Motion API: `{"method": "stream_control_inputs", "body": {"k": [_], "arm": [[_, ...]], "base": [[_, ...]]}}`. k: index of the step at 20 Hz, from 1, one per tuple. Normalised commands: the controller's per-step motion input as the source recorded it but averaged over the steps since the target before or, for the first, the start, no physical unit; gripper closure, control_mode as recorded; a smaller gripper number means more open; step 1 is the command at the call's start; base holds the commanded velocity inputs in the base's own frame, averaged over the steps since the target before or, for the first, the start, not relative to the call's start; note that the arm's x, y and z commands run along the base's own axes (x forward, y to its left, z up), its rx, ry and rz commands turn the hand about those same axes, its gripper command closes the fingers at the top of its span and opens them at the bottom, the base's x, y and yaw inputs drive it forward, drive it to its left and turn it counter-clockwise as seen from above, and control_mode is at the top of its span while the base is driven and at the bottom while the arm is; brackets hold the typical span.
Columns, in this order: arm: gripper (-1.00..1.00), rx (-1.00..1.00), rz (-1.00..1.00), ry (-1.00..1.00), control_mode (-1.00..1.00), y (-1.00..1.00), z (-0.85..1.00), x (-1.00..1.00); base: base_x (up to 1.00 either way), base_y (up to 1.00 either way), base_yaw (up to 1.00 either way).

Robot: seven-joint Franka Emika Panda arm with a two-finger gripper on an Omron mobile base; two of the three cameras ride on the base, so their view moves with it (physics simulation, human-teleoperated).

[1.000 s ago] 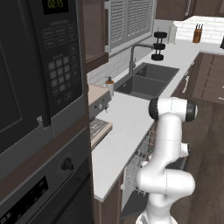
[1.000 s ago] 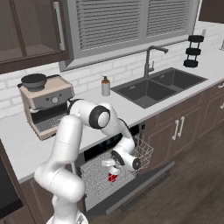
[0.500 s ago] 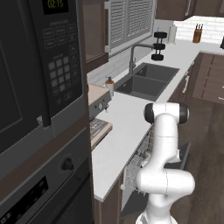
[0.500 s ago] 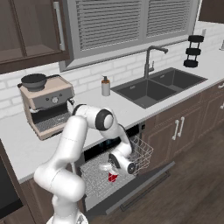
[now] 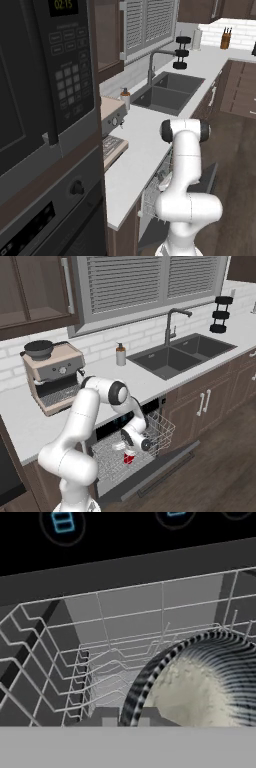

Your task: Pick up the cup and bowl from the counter, place them in the dishwasher, and close the dishwasher door.

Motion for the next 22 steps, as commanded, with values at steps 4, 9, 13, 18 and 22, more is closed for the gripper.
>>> {"method": "stream_control_inputs", "body": {"k": [4,9,13,18,22], "arm": [[1.0,0.0,0.13,0.0,-1.0,0.0,-0.06,0.03],[-1.0,0.0,0.08,0.0,-1.0,0.0,-0.02,-0.02],[-1.0,0.0,0.05,0.0,-1.0,0.0,0.0,0.0],[-1.0,0.0,0.02,0.0,-1.0,0.0,0.02,0.0],[-1.0,0.0,0.0,0.0,-1.0,-0.24,0.27,-0.02]], "base": [[0.0,0.0,0.0],[0.0,0.0,0.0],[0.0,0.0,0.0],[0.0,0.0,0.0],[0.0,0.0,0.0]]}}
